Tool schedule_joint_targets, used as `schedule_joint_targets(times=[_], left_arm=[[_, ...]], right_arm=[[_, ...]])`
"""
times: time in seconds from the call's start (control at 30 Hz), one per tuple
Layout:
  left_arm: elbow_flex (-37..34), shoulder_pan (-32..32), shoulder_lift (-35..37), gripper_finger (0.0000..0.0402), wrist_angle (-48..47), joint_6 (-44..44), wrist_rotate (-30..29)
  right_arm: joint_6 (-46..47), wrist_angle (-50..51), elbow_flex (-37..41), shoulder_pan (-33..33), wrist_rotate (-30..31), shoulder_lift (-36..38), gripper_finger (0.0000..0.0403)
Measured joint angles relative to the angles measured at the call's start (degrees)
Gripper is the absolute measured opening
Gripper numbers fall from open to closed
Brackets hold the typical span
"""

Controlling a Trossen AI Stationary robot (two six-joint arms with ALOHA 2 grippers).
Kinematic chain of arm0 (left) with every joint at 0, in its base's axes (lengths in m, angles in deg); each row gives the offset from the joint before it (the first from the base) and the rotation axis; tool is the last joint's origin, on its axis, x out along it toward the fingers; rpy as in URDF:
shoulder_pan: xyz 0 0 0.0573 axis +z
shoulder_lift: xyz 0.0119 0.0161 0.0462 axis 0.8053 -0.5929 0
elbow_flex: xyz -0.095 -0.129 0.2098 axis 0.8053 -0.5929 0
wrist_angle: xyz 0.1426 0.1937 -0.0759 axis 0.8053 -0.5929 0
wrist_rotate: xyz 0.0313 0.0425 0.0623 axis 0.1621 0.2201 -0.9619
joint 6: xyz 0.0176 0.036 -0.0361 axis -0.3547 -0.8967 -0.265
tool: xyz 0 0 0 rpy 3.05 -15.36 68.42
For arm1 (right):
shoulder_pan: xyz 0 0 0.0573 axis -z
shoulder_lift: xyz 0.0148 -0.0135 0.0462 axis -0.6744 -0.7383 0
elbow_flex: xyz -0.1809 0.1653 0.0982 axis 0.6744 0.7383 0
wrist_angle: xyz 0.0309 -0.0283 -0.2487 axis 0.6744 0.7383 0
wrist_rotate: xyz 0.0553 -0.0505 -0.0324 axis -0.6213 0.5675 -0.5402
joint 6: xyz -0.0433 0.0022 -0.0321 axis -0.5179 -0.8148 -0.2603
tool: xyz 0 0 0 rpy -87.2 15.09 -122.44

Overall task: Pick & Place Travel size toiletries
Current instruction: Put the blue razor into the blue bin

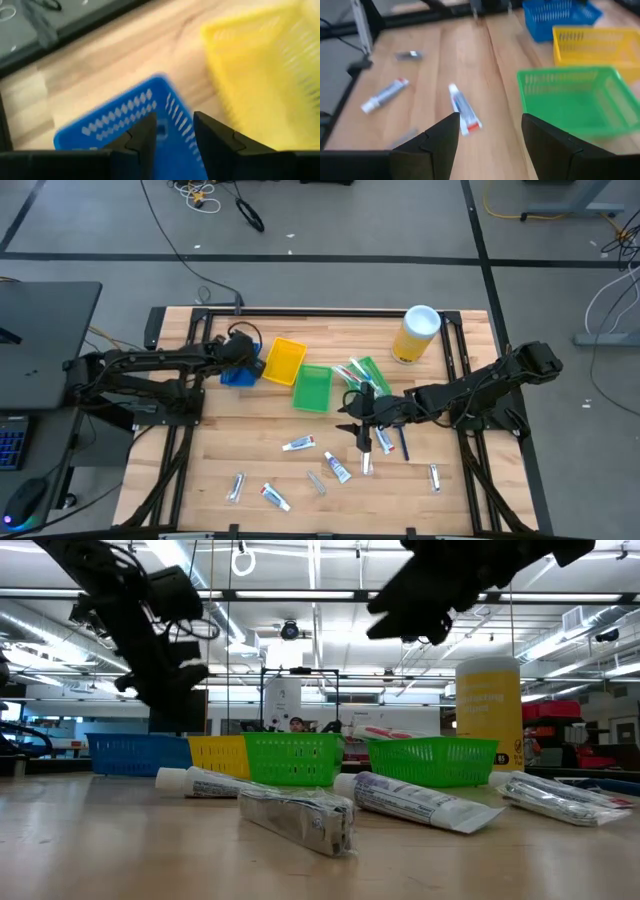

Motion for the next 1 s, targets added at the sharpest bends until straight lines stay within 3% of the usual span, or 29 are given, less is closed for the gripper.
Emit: schedule_joint_targets(times=[0.2,0.63,0.87,1.0], left_arm=[[5.5,-0.9,1.4,0.0128,0.2,-2.8,0.3],[10.1,-2.4,1.4,0.0127,2.5,-11.0,0.3],[10.1,-2.4,1.4,0.0126,5.6,-14.7,0.2],[10.1,-2.4,1.4,0.0126,7.2,-14.8,0.2]], right_arm=[[7.3,11.7,0.0,0.0,-0.8,0.0,0.0225],[34.2,42.7,0.0,-0.1,-14.3,0.0,0.0225],[44.0,49.3,0.0,-0.1,-23.6,0.0,0.0225],[49.2,53.6,0.0,-0.1,-23.4,0.0,0.0225]])
